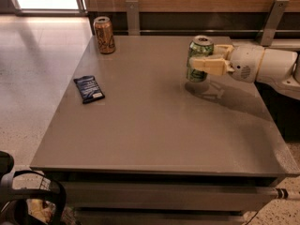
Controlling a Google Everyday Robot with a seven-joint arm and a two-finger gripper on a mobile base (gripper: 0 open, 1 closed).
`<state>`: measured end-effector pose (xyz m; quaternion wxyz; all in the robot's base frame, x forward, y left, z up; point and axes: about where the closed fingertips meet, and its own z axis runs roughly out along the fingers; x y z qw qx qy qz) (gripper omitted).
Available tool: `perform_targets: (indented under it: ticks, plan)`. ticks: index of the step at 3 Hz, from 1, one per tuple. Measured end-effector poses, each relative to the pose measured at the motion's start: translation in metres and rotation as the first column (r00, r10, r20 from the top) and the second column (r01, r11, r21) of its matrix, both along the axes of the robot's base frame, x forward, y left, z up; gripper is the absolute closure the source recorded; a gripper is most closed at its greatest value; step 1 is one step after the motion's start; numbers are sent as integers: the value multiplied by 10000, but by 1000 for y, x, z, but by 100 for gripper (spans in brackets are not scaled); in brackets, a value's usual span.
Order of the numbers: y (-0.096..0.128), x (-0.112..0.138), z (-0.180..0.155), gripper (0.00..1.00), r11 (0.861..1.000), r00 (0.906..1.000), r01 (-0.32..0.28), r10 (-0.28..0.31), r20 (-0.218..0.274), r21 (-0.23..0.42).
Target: Move green can near rxbar blueberry
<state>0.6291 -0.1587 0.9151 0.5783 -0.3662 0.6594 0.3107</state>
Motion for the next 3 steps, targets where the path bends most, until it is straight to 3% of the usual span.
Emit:
perform_targets:
  ticks: [2, 3]
  plan:
    - [99, -42, -27, 100, 9946, 9939, -1031, 1025, -398, -134]
    - [150, -55, -31, 100, 9800, 9795, -1978, 1966, -431, -239]
